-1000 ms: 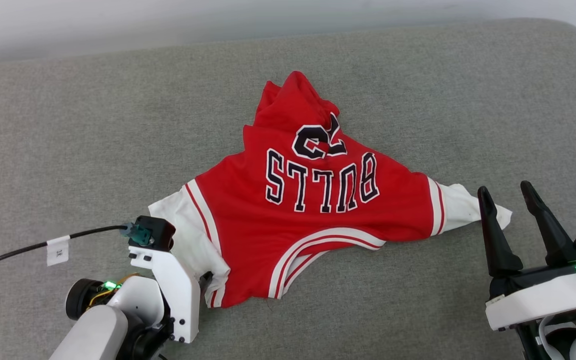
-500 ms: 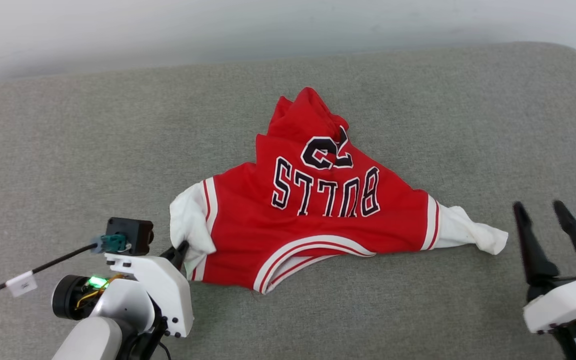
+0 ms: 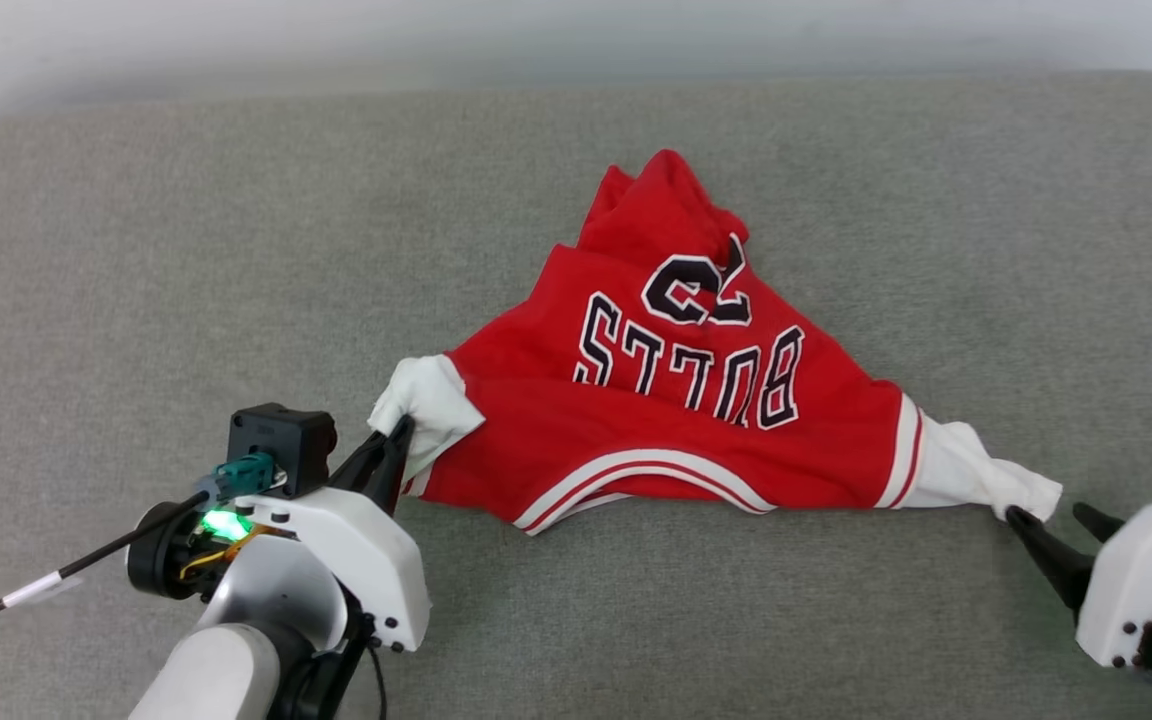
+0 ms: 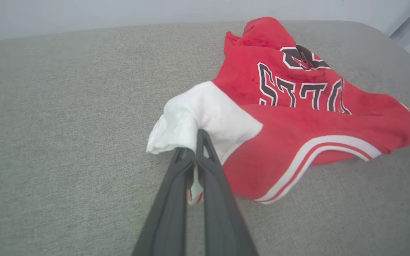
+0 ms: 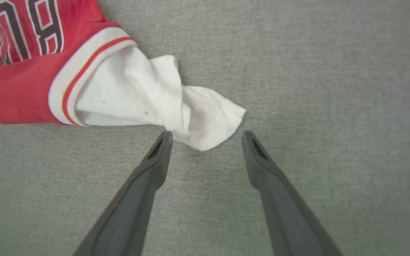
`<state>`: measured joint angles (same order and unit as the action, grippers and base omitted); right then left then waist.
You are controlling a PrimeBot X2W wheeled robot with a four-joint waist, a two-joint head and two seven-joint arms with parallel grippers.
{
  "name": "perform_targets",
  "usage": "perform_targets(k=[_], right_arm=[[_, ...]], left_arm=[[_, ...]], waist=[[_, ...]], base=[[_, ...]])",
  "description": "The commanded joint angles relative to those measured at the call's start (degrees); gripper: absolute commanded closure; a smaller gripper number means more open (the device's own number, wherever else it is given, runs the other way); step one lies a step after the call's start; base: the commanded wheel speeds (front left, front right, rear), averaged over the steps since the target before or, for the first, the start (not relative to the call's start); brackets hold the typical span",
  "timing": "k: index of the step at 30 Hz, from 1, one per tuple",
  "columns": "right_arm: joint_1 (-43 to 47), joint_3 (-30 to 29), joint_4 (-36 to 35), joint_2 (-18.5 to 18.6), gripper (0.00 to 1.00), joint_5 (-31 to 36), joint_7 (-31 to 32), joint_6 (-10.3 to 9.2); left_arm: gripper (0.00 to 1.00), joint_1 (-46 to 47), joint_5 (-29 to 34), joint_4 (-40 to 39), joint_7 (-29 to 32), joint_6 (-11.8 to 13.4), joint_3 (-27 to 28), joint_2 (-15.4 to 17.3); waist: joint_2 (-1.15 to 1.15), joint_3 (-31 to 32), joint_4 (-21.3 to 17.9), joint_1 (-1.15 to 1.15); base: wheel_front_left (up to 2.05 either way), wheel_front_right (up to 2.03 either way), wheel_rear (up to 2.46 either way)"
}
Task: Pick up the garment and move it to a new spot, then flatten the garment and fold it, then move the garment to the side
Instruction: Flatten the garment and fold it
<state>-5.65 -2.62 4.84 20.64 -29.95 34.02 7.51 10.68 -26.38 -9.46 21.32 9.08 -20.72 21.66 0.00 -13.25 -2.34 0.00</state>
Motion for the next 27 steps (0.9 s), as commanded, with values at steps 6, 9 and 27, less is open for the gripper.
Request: perform_targets(k=[6,9,27], right_arm=[[-5.8,5.5,3.9,2.7,0.0,-1.4,2.8,-0.04],[-7.3,9.1,6.9,3.4,0.0,-2.4,3.9,-0.03],[-10.4,10.2,3.0,7.1,1.0,-2.5,-2.7,-0.04]], left_arm=[[1.0,1.9,0.6,-0.4,-0.8,-0.4,-1.2,-0.9],[1.0,2.6,0.6,0.0,-1.0,-0.6,-1.5,-1.2],[1.0,3.1,0.6,-0.8,-7.1,-0.1,1.9,0.3]], waist=[[0.0,-3.4,1.9,0.0],[0.0,-4.2,2.4,0.0],[0.0,2.2,1.3,0.0]], base=[[0.0,0.0,0.0],[0.0,0.0,0.0],[0.0,0.0,0.0]])
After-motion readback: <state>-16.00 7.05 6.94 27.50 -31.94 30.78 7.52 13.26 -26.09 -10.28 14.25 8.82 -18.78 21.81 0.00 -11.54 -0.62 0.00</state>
